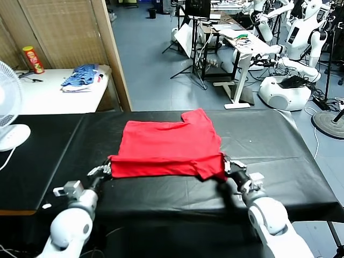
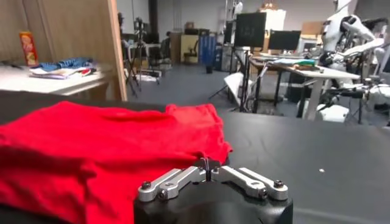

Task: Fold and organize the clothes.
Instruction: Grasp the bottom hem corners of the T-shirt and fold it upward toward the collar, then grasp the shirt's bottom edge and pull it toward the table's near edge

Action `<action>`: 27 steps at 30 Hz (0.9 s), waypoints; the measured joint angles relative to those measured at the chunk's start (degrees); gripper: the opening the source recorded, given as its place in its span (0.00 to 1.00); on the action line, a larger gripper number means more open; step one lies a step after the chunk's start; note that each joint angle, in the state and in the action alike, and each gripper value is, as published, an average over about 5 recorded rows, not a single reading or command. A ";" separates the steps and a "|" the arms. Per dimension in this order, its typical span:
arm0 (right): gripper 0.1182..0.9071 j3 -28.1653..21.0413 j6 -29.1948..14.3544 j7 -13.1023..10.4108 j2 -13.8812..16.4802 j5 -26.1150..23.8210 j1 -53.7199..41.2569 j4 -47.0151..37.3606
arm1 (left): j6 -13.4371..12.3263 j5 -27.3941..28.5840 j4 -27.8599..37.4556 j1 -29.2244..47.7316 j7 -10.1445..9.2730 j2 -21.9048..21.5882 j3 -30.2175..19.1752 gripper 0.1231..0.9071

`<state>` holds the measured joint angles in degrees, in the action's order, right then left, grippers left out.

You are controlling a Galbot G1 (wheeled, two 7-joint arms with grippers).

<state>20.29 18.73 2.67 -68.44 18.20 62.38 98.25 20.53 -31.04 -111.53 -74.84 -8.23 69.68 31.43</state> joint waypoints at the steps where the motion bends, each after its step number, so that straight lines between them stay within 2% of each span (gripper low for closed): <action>1: 0.04 -0.09 0.59 0.19 0.02 0.06 -0.12 -0.15 | -0.04 0.16 0.94 0.82 0.00 -0.22 -0.35 0.00; 3: 0.12 0.00 2.05 0.49 0.34 0.33 0.12 0.23 | -0.04 0.40 2.62 2.29 -0.09 -0.61 -0.94 0.00; 5: 0.25 0.38 3.75 0.55 1.01 0.84 1.05 1.74 | 0.22 0.54 3.88 3.44 -0.35 -0.82 -1.28 0.01; 7: 0.40 0.99 5.32 0.43 1.93 1.26 2.59 4.26 | 0.52 0.67 4.54 4.08 -0.48 -0.87 -1.36 0.05; 11: 0.67 2.46 7.04 0.38 3.80 0.82 6.60 10.12 | 0.78 0.97 4.39 3.75 -0.14 -1.04 -1.03 0.29; 13: 0.78 3.08 7.24 0.44 4.36 0.09 8.69 12.14 | 0.93 1.10 3.83 3.05 0.02 -1.16 -0.81 0.44; 16: 0.85 3.73 7.12 0.49 4.55 -0.74 11.35 13.55 | 1.20 1.43 2.94 1.64 0.59 -1.42 -0.59 0.65; 19: 0.82 3.97 6.86 0.57 4.31 -1.34 13.13 13.91 | 1.52 1.73 2.66 0.03 1.28 -1.71 -0.52 0.81; 21: 0.76 3.86 6.68 0.65 4.03 -1.96 13.75 13.92 | 1.86 1.34 2.88 -0.78 1.59 -1.78 -0.53 0.85; 25: 0.53 3.30 6.33 0.79 3.30 -3.44 14.18 13.69 | 2.62 -0.98 3.85 -1.29 1.78 -1.60 -0.49 0.84; 27: 0.40 3.03 6.21 0.87 3.04 -3.90 14.31 13.48 | 2.76 -2.02 4.40 -1.32 1.77 -1.47 -0.38 0.77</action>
<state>23.32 24.94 3.54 -65.40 14.30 76.69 111.72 23.29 -33.06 -107.13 -76.17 -6.46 68.20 31.04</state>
